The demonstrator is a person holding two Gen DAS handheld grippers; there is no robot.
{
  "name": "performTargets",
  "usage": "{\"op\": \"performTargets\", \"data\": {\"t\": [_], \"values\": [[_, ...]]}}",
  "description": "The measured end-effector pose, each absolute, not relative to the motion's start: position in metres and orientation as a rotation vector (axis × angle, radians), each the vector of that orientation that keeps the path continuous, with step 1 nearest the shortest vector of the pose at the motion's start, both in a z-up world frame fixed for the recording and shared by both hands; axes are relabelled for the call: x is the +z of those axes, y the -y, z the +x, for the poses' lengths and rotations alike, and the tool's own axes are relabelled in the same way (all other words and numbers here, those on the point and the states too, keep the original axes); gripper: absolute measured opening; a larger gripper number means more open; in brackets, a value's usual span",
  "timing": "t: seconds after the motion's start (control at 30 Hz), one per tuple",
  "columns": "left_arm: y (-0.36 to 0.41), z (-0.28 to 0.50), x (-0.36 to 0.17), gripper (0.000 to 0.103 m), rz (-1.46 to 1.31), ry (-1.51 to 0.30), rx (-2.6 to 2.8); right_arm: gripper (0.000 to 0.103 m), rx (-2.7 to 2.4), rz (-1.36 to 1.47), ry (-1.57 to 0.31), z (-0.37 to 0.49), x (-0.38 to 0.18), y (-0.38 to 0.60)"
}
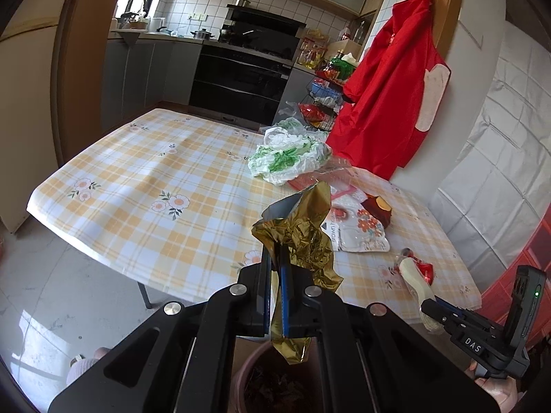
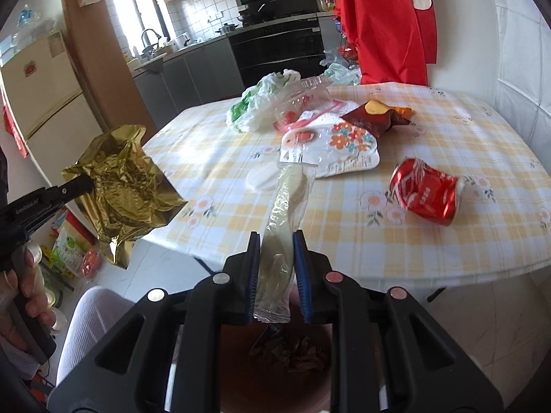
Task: Collect trash
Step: 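Open the right tool over the pink bin to drop the spoon, then open the left tool over the pink bin to drop the gold foil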
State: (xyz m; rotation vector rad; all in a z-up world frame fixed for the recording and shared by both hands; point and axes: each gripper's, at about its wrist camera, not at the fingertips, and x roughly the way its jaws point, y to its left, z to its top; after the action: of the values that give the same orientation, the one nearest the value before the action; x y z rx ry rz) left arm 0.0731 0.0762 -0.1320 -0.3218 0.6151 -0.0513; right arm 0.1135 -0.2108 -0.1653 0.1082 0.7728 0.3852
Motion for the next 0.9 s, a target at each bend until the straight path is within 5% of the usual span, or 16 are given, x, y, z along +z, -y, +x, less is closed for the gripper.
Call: {"op": "performTargets", "data": {"t": [0.7,0.77,0.9], "values": [[-0.070,0.047,-0.137,0.005,-0.330,-0.620,-0.057,0.024,0.411,0.064,-0.845,0.076,-0.183,0.202],[-0.068,0.047,-0.140,0.005,-0.324,-0.626,-0.061,0.028,0.404,0.068,-0.838,0.076,-0.182,0.202],[-0.064,0.046,-0.143,0.005,-0.317,-0.637,-0.071,0.052,0.341,0.058,-0.791,0.073,-0.176,0.205]]}}
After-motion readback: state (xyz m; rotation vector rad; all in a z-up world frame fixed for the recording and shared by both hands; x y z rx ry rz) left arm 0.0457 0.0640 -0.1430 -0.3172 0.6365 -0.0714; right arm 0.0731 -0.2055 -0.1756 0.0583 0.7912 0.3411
